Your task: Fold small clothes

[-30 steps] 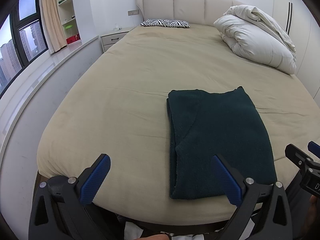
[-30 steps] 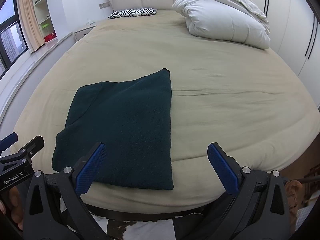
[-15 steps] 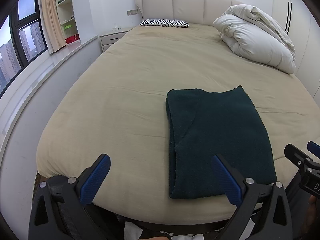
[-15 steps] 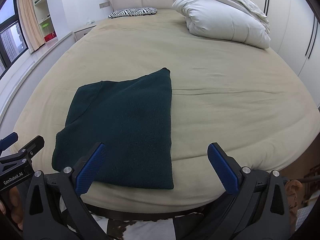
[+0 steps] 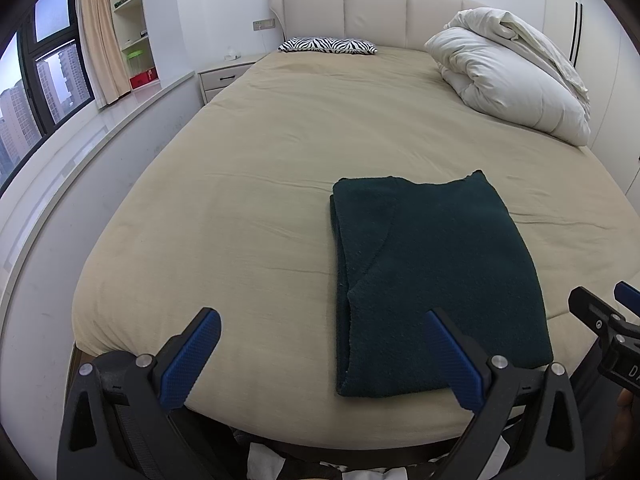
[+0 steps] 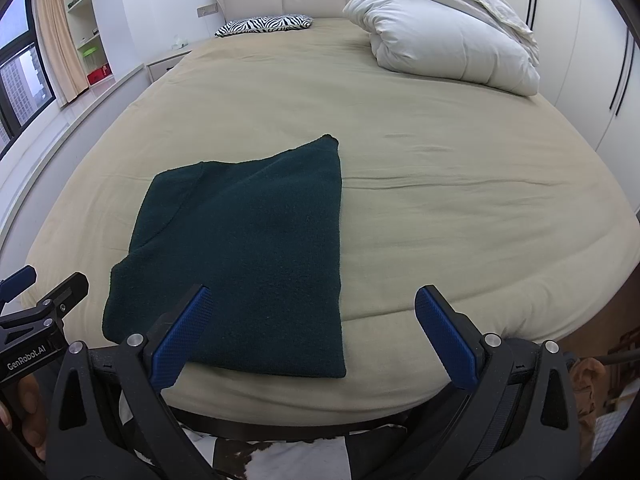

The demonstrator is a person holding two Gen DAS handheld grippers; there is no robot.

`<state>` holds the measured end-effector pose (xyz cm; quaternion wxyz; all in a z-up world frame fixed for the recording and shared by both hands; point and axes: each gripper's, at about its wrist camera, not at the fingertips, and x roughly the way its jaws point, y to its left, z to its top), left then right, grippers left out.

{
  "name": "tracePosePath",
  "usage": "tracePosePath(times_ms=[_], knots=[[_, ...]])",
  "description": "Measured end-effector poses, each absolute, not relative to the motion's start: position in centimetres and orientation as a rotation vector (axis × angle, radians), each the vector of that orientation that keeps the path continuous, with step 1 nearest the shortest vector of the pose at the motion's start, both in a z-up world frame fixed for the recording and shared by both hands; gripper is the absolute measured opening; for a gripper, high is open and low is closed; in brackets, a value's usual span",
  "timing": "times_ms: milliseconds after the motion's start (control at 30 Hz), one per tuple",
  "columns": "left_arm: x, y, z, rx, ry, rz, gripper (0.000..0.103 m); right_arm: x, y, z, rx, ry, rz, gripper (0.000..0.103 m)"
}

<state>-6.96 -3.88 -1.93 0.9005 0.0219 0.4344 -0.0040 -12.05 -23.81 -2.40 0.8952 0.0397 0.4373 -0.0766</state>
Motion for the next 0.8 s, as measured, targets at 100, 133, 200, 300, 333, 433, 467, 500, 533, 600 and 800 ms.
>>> tracePosePath(times_ms=[100, 133, 200, 300, 333, 433, 467, 500, 533, 600, 800], knots=[[-7.01, -3.92, -1.95, 0.045, 0.901, -0.01, 0.103, -12.04, -23.8, -2.41, 0.082, 0.907, -0.158, 0.103], [-6.96, -3.87, -1.92, 0.045, 0.902, -0.012, 0.103, -12.04, -23.78, -2.41, 0.082, 0.907, -0.158, 0.103], [-6.93, -3.84, -1.89, 0.046, 0.904, -0.016, 0.103, -12.06, -23.74, -2.41, 0.082, 0.908, -0.159, 0.103], [-6.85, -3.88, -1.96, 0.046, 0.913, -0.028, 0.103, -12.11, -23.74, -2.45, 0.083, 0.909, -0.158, 0.103], [-6.88, -3.93, -1.98, 0.046, 0.914, -0.03, 0.103, -12.12, -23.74, -2.47, 0.083, 0.909, -0.158, 0.103], [-6.89, -3.99, -1.97, 0.049, 0.915, -0.034, 0.103, -12.12, -23.76, -2.47, 0.084, 0.909, -0.159, 0.103], [-6.9, -3.86, -1.94, 0.049, 0.915, -0.035, 0.103, -12.11, -23.77, -2.47, 0.084, 0.909, -0.158, 0.103], [-6.9, -3.8, -1.96, 0.047, 0.917, -0.035, 0.103, -12.1, -23.8, -2.5, 0.086, 0.91, -0.159, 0.103], [-6.88, -3.74, -1.98, 0.042, 0.92, -0.038, 0.103, -12.09, -23.82, -2.55, 0.087, 0.911, -0.159, 0.103], [-6.77, -3.59, -2.02, 0.035, 0.925, -0.042, 0.103, -12.06, -23.88, -2.61, 0.091, 0.913, -0.157, 0.103], [-6.79, -3.43, -2.0, 0.03, 0.925, -0.051, 0.103, -11.94, -24.07, -2.64, 0.097, 0.917, -0.153, 0.103]])
